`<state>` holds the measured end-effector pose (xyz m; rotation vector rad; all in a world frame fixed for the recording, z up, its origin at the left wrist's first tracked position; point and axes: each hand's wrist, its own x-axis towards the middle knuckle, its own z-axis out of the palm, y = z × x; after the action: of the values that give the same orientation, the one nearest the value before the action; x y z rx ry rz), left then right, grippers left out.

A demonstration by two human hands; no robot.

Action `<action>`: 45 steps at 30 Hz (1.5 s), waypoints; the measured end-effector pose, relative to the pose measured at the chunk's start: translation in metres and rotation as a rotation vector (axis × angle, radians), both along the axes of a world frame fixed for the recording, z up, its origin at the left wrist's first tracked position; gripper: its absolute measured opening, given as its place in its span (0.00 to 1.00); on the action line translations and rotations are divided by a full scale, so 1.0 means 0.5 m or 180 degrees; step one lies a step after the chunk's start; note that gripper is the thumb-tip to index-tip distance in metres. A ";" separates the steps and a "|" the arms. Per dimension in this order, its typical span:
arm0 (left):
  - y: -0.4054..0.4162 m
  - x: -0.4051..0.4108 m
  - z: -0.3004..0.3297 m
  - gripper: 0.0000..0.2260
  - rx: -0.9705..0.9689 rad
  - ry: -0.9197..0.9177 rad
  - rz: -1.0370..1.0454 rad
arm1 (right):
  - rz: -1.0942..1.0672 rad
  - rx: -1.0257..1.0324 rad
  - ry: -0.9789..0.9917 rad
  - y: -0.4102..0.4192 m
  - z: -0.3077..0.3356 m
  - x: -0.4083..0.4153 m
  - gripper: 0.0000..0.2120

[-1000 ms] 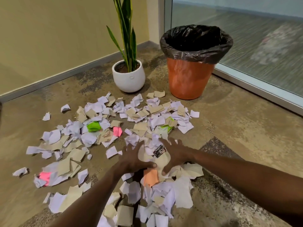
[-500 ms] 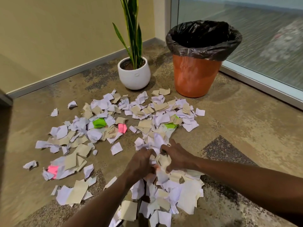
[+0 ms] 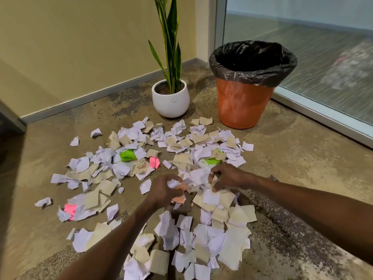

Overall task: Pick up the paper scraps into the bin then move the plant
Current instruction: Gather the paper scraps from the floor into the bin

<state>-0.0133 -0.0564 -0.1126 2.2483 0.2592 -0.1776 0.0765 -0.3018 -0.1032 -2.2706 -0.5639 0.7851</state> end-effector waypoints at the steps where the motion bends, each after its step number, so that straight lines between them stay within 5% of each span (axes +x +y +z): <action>1: 0.003 0.001 0.010 0.11 -0.0087 -0.0031 0.0062 | -0.0058 0.0048 0.0034 -0.002 0.015 0.006 0.10; 15: 0.012 0.056 0.130 0.20 -0.1101 -0.0272 0.0602 | -0.0806 0.0893 0.0382 -0.042 0.121 0.050 0.10; 21: -0.004 0.070 0.146 0.12 -0.1087 -0.0288 0.0533 | -0.0874 0.0979 0.0487 -0.057 0.112 0.043 0.11; 27: -0.024 0.123 0.196 0.17 -0.1548 -0.0349 0.0483 | -0.1217 0.1152 0.0558 -0.078 0.139 0.074 0.13; 37: -0.100 0.274 0.341 0.13 -0.2354 -0.0708 0.0660 | -0.1852 0.2026 0.0374 -0.136 0.299 0.198 0.15; 41: -0.145 0.377 0.428 0.12 -0.2487 -0.0658 0.0502 | -0.2243 0.2290 0.0100 -0.165 0.391 0.275 0.12; 45: -0.208 0.496 0.491 0.17 -0.1993 -0.1025 0.0250 | -0.2645 0.2416 -0.0147 -0.174 0.455 0.364 0.10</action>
<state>0.2350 -0.1601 0.1329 1.6097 0.0968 0.1333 0.2583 -0.3890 0.1244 -1.5712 0.0986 0.0602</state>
